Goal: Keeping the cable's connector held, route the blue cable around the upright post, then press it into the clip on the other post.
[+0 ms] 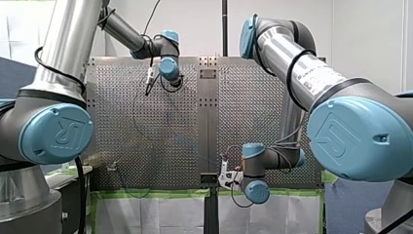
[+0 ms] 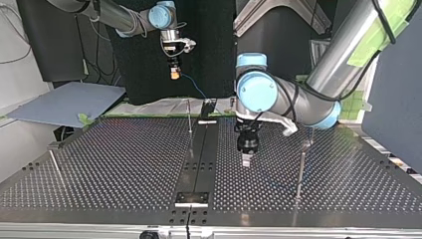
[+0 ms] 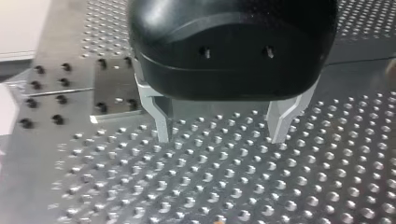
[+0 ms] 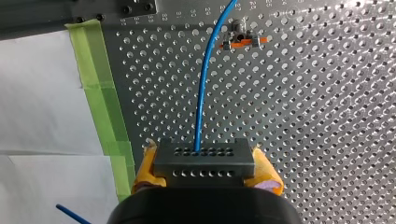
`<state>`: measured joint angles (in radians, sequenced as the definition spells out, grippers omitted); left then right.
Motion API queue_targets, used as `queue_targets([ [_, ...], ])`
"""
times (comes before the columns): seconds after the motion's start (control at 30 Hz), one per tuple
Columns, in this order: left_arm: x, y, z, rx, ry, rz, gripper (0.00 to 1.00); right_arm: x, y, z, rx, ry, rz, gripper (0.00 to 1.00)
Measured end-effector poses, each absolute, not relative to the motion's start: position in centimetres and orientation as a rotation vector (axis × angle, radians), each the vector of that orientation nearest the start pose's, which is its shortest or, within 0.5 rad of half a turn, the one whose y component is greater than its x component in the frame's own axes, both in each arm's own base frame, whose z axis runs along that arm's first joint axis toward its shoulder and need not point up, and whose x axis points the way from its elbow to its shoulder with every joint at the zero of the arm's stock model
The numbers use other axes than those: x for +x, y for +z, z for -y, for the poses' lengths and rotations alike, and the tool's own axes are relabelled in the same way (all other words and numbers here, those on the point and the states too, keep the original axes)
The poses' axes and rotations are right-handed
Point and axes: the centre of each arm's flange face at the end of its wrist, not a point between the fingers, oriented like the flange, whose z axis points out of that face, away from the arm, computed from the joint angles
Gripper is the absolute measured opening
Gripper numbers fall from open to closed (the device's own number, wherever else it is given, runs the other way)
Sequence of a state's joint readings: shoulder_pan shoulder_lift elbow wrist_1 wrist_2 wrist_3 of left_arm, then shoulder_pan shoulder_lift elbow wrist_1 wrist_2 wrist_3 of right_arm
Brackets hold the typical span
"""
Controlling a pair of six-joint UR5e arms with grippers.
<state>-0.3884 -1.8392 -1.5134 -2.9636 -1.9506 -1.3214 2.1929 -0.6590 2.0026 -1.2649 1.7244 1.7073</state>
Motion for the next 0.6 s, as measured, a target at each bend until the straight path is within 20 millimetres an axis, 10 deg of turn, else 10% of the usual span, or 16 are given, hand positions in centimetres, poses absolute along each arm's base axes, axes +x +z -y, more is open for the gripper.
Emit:
queue_targets([
  [0.6,53.8,34.5,30.4,0.264,0.43,-1.673,1.0,39.6,-6.7,34.9,1.582,1.573,1.112,0.0],
])
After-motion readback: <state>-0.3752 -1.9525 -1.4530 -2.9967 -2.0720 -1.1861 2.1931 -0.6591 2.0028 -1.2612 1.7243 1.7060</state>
